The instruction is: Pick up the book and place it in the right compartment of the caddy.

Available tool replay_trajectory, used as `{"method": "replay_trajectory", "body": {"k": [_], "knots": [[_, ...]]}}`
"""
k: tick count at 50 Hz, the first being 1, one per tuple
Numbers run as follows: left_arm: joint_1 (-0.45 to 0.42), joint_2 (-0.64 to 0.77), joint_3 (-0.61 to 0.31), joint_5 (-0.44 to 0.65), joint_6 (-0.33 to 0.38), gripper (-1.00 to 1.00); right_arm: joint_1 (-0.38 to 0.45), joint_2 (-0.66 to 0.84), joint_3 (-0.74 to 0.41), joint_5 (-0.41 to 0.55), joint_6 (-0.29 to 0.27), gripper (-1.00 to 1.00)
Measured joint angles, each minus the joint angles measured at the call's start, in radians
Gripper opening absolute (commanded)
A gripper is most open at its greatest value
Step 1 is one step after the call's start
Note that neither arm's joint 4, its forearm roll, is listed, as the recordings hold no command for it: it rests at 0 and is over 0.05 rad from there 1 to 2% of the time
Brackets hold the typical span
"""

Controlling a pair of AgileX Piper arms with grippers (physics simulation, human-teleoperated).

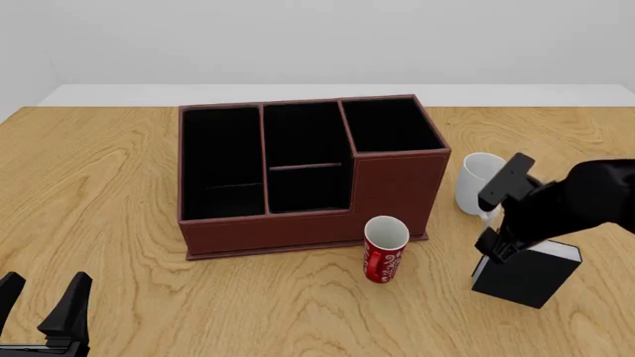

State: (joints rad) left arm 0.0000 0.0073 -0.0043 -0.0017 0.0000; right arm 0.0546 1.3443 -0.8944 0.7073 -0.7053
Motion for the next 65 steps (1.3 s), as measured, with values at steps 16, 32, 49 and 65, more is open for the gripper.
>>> {"method": "replay_trajectory", "body": {"k": [16, 32, 49, 65], "knots": [[0.0, 0.0, 0.0, 0.0, 0.0, 1.0, -0.064, 0.066, 0.001, 0.009, -0.06, 1.0], [0.0, 0.0, 0.0, 0.0, 0.0, 1.0, -0.057, 0.058, 0.032, 0.017, -0.09, -1.0], [0.0, 0.0, 0.0, 0.0, 0.0, 1.0, 0.012, -0.026, 0.021, 0.104, -0.026, -1.0], [0.0, 0.0, 0.0, 0.0, 0.0, 1.0, 0.173, -0.153, -0.031, 0.227, 0.13, -1.0]]}}
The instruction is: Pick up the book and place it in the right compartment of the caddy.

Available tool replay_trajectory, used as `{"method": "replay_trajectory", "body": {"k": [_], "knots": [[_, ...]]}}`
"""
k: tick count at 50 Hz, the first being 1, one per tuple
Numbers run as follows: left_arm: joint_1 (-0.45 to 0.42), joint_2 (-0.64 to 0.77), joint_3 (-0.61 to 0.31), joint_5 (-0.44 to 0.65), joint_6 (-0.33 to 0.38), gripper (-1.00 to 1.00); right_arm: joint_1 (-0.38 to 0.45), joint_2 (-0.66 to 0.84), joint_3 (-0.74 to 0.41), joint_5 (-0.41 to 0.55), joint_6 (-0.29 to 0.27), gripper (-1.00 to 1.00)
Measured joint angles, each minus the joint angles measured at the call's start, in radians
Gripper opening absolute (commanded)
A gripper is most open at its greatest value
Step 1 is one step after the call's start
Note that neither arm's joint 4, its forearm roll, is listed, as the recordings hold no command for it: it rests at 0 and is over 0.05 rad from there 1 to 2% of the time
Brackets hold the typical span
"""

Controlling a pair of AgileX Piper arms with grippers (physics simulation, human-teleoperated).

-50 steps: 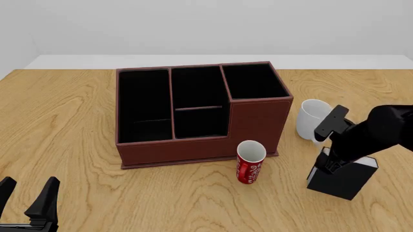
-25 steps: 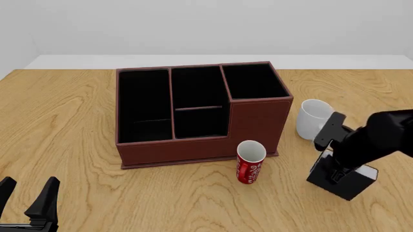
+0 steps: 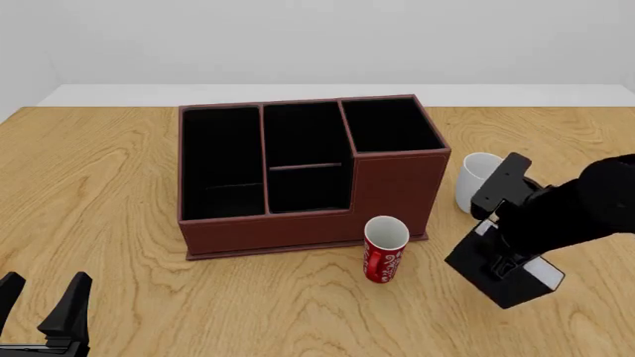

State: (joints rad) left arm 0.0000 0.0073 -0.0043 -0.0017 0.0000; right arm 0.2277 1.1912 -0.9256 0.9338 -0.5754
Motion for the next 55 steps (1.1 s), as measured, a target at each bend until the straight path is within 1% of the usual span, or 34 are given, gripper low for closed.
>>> {"method": "replay_trajectory", "body": {"k": [2, 12, 18, 23, 30, 37, 48, 55], "knots": [[0.0, 0.0, 0.0, 0.0, 0.0, 1.0, 0.023, -0.016, -0.015, 0.018, 0.03, -1.0], [0.0, 0.0, 0.0, 0.0, 0.0, 1.0, 0.116, -0.073, -0.101, 0.118, 0.143, -1.0], [0.0, 0.0, 0.0, 0.0, 0.0, 1.0, 0.148, -0.074, -0.192, 0.188, 0.184, -1.0], [0.0, 0.0, 0.0, 0.0, 0.0, 1.0, 0.167, -0.063, -0.256, 0.228, 0.207, -1.0], [0.0, 0.0, 0.0, 0.0, 0.0, 1.0, 0.19, -0.035, -0.317, 0.258, 0.249, -1.0], [0.0, 0.0, 0.0, 0.0, 0.0, 1.0, 0.23, 0.0, -0.387, 0.273, 0.317, -1.0], [0.0, 0.0, 0.0, 0.0, 0.0, 1.0, 0.269, 0.065, -0.476, 0.283, 0.36, -1.0], [0.0, 0.0, 0.0, 0.0, 0.0, 1.0, 0.271, 0.11, -0.516, 0.285, 0.366, -1.0]]}}
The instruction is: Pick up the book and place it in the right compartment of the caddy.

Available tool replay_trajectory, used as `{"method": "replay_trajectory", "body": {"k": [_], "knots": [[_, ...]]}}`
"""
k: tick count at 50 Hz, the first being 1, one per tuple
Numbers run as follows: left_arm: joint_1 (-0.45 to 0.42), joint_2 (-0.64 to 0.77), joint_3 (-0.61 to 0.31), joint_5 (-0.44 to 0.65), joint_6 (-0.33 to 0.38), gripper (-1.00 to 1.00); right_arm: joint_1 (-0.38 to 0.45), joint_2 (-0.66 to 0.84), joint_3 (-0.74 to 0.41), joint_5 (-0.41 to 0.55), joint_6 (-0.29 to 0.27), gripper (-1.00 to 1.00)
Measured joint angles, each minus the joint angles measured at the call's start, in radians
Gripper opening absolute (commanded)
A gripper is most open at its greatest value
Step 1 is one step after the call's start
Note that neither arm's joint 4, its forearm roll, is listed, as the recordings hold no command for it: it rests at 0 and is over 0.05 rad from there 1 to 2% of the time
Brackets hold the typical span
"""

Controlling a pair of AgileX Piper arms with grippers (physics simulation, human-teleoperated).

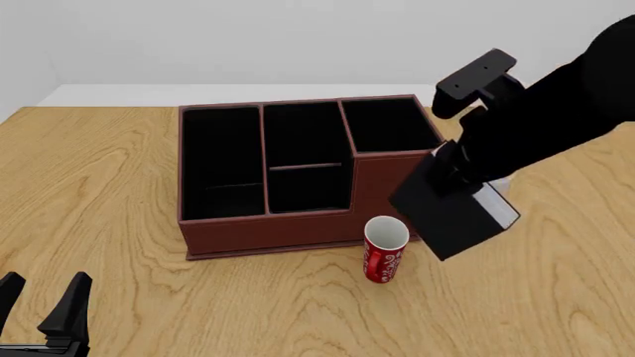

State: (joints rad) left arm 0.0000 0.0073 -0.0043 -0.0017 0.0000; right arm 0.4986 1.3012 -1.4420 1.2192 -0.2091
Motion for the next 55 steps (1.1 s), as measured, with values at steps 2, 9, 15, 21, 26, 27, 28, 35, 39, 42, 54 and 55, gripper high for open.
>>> {"method": "replay_trajectory", "body": {"k": [2, 9, 15, 21, 26, 27, 28, 35, 39, 42, 54, 55], "knots": [[0.0, 0.0, 0.0, 0.0, 0.0, 1.0, -0.006, 0.015, -0.013, 0.001, -0.007, -1.0], [0.0, 0.0, 0.0, 0.0, 0.0, 1.0, -0.036, 0.062, -0.063, 0.001, -0.045, -1.0], [0.0, 0.0, 0.0, 0.0, 0.0, 1.0, -0.061, 0.093, -0.109, 0.001, -0.077, -1.0], [0.0, 0.0, 0.0, 0.0, 0.0, 1.0, -0.091, 0.12, -0.154, 0.001, -0.112, -1.0], [0.0, 0.0, 0.0, 0.0, 0.0, 1.0, -0.118, 0.139, -0.195, 0.001, -0.148, -1.0], [0.0, 0.0, 0.0, 0.0, 0.0, 1.0, -0.123, 0.142, -0.204, 0.001, -0.155, -1.0], [0.0, 0.0, 0.0, 0.0, 0.0, 1.0, -0.127, 0.145, -0.213, 0.001, -0.162, -1.0], [0.0, 0.0, 0.0, 0.0, 0.0, 1.0, -0.145, 0.161, -0.272, 0.001, -0.207, -1.0], [0.0, 0.0, 0.0, 0.0, 0.0, 1.0, -0.143, 0.164, -0.309, 0.001, -0.227, -1.0], [0.0, 0.0, 0.0, 0.0, 0.0, 1.0, -0.138, 0.165, -0.34, 0.001, -0.241, -1.0], [0.0, 0.0, 0.0, 0.0, 0.0, 1.0, -0.121, 0.161, -0.448, 0.001, -0.276, -1.0], [0.0, 0.0, 0.0, 0.0, 0.0, 1.0, -0.122, 0.162, -0.455, 0.001, -0.278, -1.0]]}}
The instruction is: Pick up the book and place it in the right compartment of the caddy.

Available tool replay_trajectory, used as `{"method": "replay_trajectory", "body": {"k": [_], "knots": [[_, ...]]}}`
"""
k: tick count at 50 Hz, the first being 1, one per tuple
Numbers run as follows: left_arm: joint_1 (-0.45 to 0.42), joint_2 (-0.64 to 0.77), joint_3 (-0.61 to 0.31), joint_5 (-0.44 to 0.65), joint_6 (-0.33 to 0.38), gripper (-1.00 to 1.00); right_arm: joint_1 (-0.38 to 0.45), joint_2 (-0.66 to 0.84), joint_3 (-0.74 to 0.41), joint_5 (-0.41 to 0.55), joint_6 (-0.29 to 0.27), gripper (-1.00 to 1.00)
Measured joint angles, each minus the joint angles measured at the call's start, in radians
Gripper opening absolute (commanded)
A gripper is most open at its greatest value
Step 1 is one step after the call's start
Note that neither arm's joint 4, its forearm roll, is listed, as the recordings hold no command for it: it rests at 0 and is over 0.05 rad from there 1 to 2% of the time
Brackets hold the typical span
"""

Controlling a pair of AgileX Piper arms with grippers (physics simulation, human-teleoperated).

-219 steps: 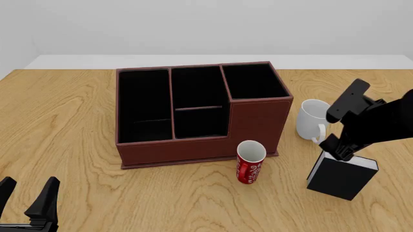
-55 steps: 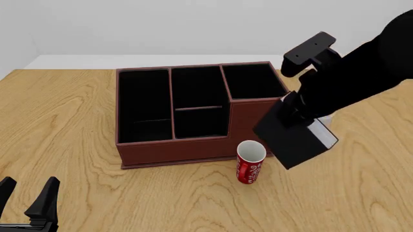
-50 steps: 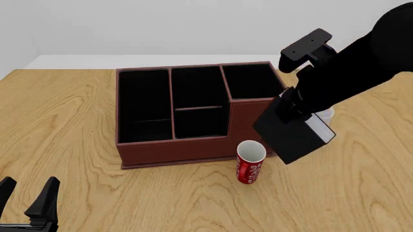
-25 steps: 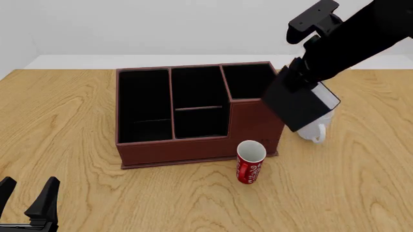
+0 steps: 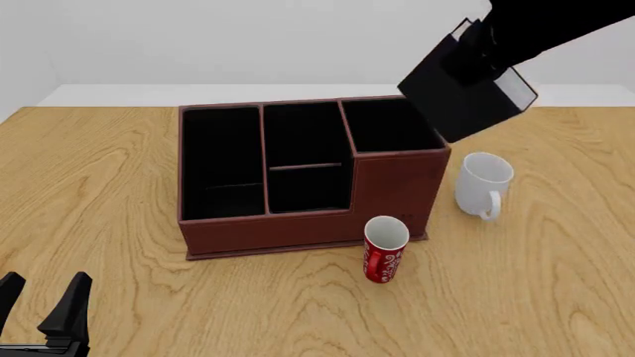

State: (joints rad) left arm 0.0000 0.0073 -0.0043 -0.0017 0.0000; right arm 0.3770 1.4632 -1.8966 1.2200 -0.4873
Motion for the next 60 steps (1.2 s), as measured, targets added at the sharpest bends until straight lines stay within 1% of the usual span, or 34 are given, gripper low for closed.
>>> {"method": "replay_trajectory", "body": {"k": [9, 21, 37, 60], "knots": [[0.0, 0.0, 0.0, 0.0, 0.0, 1.0, 0.004, 0.016, -0.066, 0.0, -0.012, -1.0], [0.0, 0.0, 0.0, 0.0, 0.0, 1.0, 0.022, 0.061, -0.139, 0.0, -0.012, -1.0], [0.0, 0.0, 0.0, 0.0, 0.0, 1.0, 0.043, 0.134, -0.203, 0.0, 0.018, -1.0], [0.0, 0.0, 0.0, 0.0, 0.0, 1.0, 0.038, 0.252, -0.27, 0.0, 0.048, -1.0]]}}
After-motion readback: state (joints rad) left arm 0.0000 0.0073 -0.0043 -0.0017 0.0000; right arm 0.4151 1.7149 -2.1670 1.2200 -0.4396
